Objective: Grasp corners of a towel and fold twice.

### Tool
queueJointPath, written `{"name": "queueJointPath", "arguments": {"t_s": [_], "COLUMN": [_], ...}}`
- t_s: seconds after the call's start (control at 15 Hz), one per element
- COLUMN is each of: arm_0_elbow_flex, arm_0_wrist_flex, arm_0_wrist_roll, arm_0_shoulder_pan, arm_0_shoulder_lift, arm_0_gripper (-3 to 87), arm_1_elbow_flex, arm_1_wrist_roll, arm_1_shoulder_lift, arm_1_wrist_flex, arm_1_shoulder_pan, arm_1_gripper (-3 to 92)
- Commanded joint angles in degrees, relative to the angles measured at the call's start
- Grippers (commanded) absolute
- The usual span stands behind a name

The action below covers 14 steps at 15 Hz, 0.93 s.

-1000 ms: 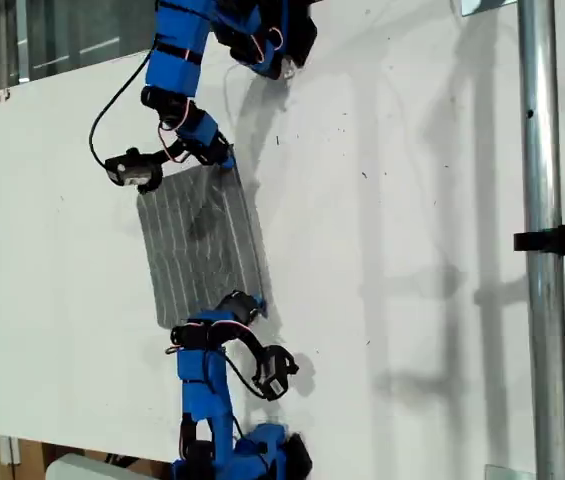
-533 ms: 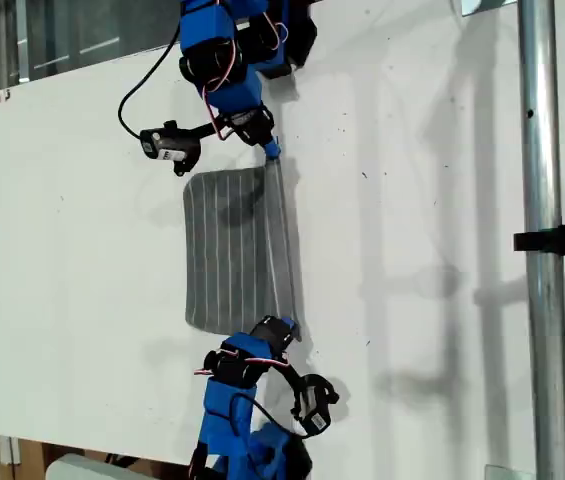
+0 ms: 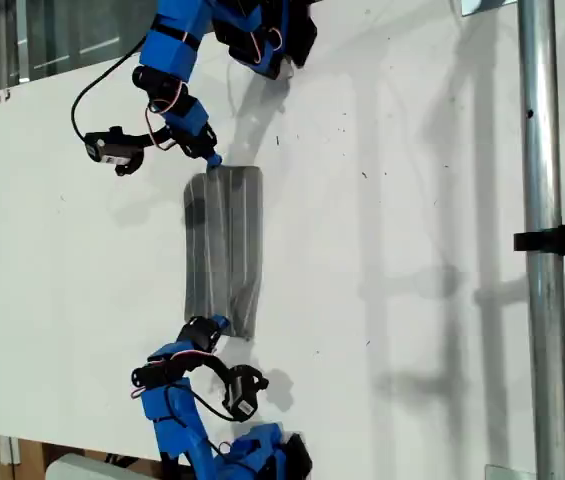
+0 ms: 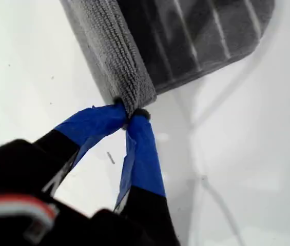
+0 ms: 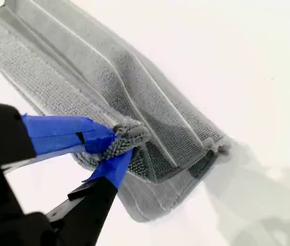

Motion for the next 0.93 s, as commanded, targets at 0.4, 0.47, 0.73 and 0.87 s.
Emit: {"name": "queueJointPath", "arguments": {"t_s": [0.4,0.47,0.73,0.87], "arm_0_elbow_flex": [-27.33,-25.93,-15.12,-8.44], "arm_0_wrist_flex": [6.59,8.09,6.50,2.02], "arm_0_wrist_roll": [14.24,13.36,8.70,6.06], "arm_0_shoulder_pan": [-16.35,-16.26,-11.16,-8.61], "arm_0_shoulder_lift": [-11.87,-11.87,-11.60,-10.02], "arm_0_gripper": [-0.7,-1.1,0.4,-2.6], "arm_1_elbow_flex": [-39.02,-38.06,-22.68,-16.79], "arm_1_wrist_roll": [-15.12,-15.12,-11.25,-9.05], "arm_1_shoulder_lift": [-24.61,-23.99,-20.65,-20.57], "arm_1_wrist_flex": [-1.05,0.35,-2.81,-5.27], "arm_1_shoulder_pan": [16.52,15.47,7.82,5.01], "arm_1_gripper": [-0.3,-0.3,-0.3,-0.3]}}
